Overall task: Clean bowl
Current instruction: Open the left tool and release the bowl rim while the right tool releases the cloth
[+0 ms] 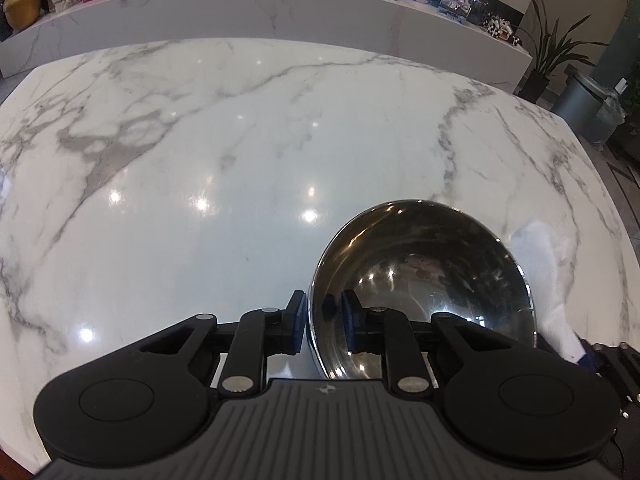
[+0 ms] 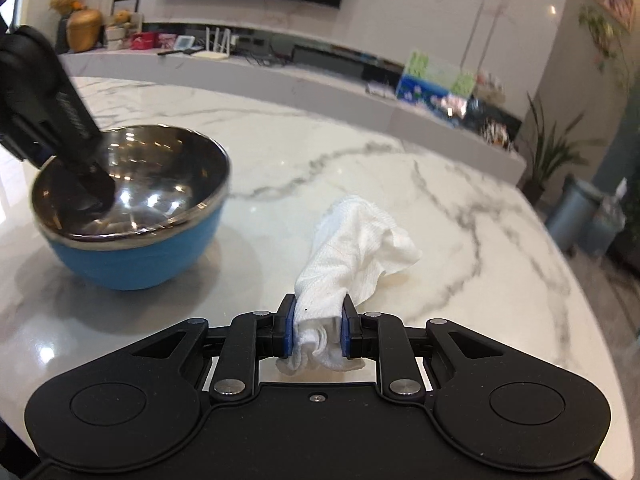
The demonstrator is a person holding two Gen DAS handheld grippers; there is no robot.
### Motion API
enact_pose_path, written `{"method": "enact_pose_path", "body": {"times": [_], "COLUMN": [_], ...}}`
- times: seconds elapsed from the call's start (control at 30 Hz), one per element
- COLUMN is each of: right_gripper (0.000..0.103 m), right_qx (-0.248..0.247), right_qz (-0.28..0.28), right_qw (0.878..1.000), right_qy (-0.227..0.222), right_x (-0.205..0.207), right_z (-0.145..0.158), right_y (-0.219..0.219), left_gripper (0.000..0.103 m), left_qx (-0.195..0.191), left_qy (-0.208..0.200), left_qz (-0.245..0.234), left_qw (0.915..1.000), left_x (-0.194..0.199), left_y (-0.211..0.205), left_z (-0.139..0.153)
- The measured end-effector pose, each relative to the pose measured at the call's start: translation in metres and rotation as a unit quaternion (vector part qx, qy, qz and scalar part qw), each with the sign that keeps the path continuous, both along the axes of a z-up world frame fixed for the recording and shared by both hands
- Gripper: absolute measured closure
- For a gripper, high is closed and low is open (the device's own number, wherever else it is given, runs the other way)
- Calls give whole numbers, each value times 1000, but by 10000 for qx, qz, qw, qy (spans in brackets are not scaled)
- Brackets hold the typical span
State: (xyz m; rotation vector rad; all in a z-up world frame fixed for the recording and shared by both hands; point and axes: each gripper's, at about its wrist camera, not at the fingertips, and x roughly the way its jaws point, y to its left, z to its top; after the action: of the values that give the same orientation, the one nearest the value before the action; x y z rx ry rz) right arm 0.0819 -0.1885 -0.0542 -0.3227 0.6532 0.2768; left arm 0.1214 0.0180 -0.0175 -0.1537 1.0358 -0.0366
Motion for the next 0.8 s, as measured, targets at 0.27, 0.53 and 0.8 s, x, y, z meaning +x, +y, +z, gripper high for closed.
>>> {"method": "enact_pose_path", "body": {"times": [0.27,0.53,0.8], "right_gripper": [83,52,36], "right_qx": [252,377,774], "right_qz": [-98,-201,-515], "right_qw": [9992,9974,9950], "right_qy": [301,577,367], "right_x": [4,9,-6], "right_z": [-4,1,29], "right_y": [-6,-8,-16], "left_gripper": [54,30,28], "left_qx": [-316,-632,-570], "left_qy": [-325,-750,-1201], "left_qz": [26,-48,184], "left_qw": [9990,9952,9909], "left_x": [-6,-17,-38], "left_y": [5,11,25], "left_z": [18,40,39]}}
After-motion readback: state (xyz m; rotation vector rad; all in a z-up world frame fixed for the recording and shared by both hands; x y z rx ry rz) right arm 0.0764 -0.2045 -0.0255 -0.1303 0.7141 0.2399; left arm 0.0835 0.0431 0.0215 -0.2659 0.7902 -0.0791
